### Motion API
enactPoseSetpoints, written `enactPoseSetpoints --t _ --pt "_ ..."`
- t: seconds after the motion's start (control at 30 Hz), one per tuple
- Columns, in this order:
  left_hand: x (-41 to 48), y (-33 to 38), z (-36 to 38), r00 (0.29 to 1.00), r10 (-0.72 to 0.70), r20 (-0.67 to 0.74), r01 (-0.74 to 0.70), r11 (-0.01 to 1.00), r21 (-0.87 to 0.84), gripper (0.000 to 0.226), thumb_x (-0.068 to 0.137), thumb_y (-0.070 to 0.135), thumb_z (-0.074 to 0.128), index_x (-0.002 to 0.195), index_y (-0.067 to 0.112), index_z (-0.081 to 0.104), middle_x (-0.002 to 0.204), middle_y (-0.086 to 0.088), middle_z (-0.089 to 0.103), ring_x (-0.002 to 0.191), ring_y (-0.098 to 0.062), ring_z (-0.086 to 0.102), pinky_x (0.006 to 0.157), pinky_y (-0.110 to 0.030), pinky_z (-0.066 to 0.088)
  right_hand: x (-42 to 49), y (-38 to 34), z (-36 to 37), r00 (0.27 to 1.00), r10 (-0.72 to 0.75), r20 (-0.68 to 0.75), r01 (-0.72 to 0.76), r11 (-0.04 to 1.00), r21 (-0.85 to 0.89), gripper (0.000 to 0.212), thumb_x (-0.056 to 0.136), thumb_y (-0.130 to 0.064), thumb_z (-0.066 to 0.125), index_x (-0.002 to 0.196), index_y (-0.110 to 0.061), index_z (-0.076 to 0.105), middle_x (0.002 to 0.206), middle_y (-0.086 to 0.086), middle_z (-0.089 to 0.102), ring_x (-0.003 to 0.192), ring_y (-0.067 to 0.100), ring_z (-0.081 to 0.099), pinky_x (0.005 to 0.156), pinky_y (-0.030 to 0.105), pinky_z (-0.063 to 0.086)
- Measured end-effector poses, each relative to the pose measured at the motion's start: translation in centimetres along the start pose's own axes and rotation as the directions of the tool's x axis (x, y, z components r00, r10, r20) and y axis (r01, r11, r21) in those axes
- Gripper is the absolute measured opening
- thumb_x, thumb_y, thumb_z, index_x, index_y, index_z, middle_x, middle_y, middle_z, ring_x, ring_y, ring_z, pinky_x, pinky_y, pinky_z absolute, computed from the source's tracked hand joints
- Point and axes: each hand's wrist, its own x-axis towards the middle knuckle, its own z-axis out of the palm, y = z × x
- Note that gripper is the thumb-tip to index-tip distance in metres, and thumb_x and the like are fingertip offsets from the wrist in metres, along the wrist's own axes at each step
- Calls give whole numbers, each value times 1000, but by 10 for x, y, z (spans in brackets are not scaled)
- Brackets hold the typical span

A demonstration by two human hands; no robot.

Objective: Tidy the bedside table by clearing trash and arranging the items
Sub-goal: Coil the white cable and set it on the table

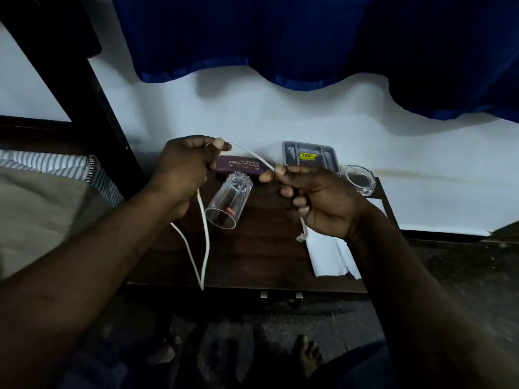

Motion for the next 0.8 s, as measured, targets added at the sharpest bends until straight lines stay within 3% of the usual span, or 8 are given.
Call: enactPoseSetpoints --t 0.07,0.2,0.3,0.4,0.47,0.6,0.7,0.8 --pt "7 -3 0 993 52 -110 -46 998 54 16 101 24 65 100 19 79 52 15 56 43 3 43 44 -11 33 0 0 6 987 39 159 -72 976 206 25 96 -23 56 108 -6 71 70 -3 44 49 1 35 46 14 22" --pt "18 -7 -2 945 103 -310 -68 990 123 13 97 23 67 98 22 81 81 13 72 75 -1 62 71 -19 47 2 3 25 935 48 350 -190 904 384 22 102 -20 45 100 -10 64 67 -6 44 50 1 26 45 13 21" --pt "14 -10 -2 997 49 -61 -36 979 199 18 96 18 67 85 28 77 64 16 70 60 3 62 58 -13 47 4 2 37 943 -43 331 -147 836 528 22 102 -23 41 93 -15 59 63 -8 41 51 2 19 46 14 17" --pt "-3 -17 9 947 77 311 -249 790 561 38 97 13 66 65 35 65 60 17 60 66 -10 64 64 -21 44 5 -4 42 943 -220 249 -17 716 697 24 103 -24 38 95 -14 59 65 -8 44 53 2 25 50 15 22" --pt "-15 -20 19 884 4 468 -322 731 602 34 97 20 68 69 38 68 56 11 59 64 -11 67 61 -21 47 6 -6 42 944 -283 167 46 618 784 26 103 -21 39 102 -11 62 70 -7 48 54 4 33 53 15 27" --pt "-27 -25 45 829 -150 539 -174 848 502 33 99 37 67 66 41 70 49 8 63 37 -7 58 39 -19 46 14 -6 40 949 -300 -100 257 548 796 24 100 -10 39 106 -8 63 81 -2 59 68 8 50 69 20 39" --pt "-25 -26 49 830 -111 547 -232 823 519 27 101 27 64 76 31 73 50 15 61 40 5 52 47 -10 38 24 -3 35 921 -282 -268 383 540 749 21 97 0 47 101 -7 67 90 4 70 82 14 64 83 25 46" --pt "-30 -19 45 809 -81 583 -302 793 529 18 102 23 64 96 34 78 60 31 65 53 18 54 56 -1 34 34 3 29 884 -272 -382 467 577 670 24 105 1 44 102 -7 66 96 6 72 89 17 68 82 24 55"
